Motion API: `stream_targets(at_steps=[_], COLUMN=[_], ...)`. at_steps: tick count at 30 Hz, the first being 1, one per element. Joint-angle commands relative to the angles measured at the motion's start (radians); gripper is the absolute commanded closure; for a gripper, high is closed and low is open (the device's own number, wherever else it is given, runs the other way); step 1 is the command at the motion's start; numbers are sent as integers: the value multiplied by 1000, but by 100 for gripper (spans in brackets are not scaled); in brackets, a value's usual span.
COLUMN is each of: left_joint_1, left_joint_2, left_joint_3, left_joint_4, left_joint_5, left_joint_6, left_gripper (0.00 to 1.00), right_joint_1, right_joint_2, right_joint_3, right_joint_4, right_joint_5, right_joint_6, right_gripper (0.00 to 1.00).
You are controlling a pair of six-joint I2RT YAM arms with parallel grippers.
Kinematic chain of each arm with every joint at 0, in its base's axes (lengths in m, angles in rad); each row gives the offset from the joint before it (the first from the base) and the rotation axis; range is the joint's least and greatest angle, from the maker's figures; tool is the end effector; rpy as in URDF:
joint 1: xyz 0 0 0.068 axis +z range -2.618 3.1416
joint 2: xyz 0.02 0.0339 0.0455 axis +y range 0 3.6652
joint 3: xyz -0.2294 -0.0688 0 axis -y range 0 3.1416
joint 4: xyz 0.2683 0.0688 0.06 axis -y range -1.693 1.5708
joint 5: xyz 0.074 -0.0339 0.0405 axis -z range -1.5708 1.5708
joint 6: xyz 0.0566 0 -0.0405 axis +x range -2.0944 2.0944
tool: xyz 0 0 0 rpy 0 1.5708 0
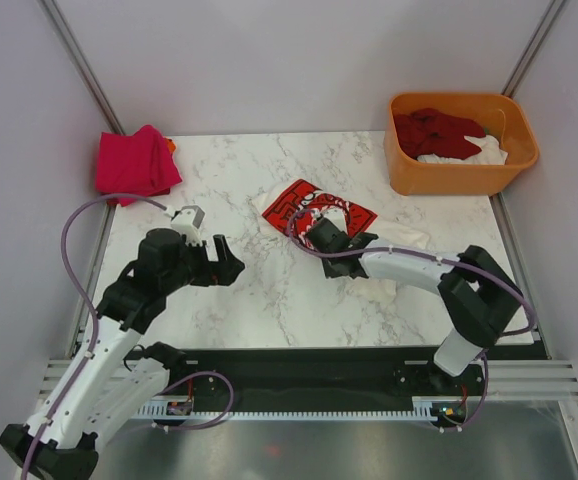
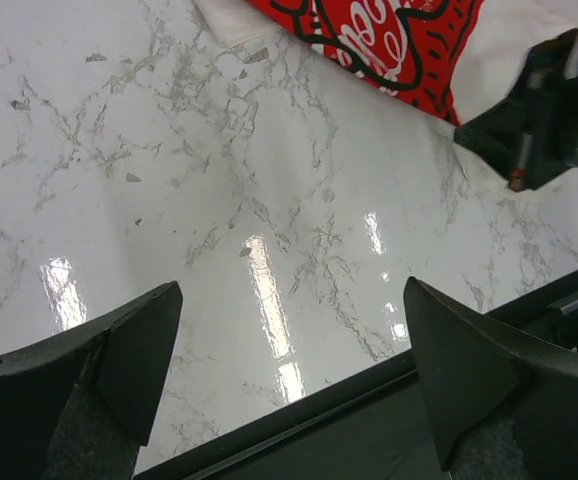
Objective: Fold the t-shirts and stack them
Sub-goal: Flatten the tshirt out
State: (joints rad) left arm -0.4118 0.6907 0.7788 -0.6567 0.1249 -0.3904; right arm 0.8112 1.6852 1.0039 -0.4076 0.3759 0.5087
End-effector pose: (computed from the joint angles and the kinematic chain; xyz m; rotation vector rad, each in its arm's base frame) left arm 0.1941 -0.0925 0.2729 0.0986 2.1931 -0.5955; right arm 0.2568 0.2403 0.1068 -0.2650 2.5258 0.0010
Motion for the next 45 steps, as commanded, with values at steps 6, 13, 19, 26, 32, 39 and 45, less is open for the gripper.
stream_targets(at_steps=[6, 13, 19, 26, 32, 39, 45], left_joint_1=[-8, -50, -73, -73, -71, -73, -73], left_joint_2=[354, 515, 577, 391, 230, 17, -97], left_joint_3=[99, 186, 223, 292, 235, 131, 65], left_joint_4=[47, 180, 172, 13, -126, -142, -89], left_joint_5=[-106, -122, -131, -155, -191, -263, -268], left_joint_6=[-162, -246, -231, -36, 12, 1, -5], left_gripper=[0, 4, 3, 2, 1, 0, 0], right_joint_1=[-20, -32, -35, -20, -14, 5, 8], right_joint_2=[-344, -452, -410, -302, -107, 37, 100], right_joint_3=[327, 556, 368, 62, 107, 124, 130], right_joint_4=[-286, -418, -399, -182, -106, -73, -62], right_joint_5=[138, 228, 20, -95, -118, -135, -100], right_joint_6=[-67, -142, -115, -61, -82, -72, -68], right_gripper=[100, 100, 95, 43, 55, 62, 61])
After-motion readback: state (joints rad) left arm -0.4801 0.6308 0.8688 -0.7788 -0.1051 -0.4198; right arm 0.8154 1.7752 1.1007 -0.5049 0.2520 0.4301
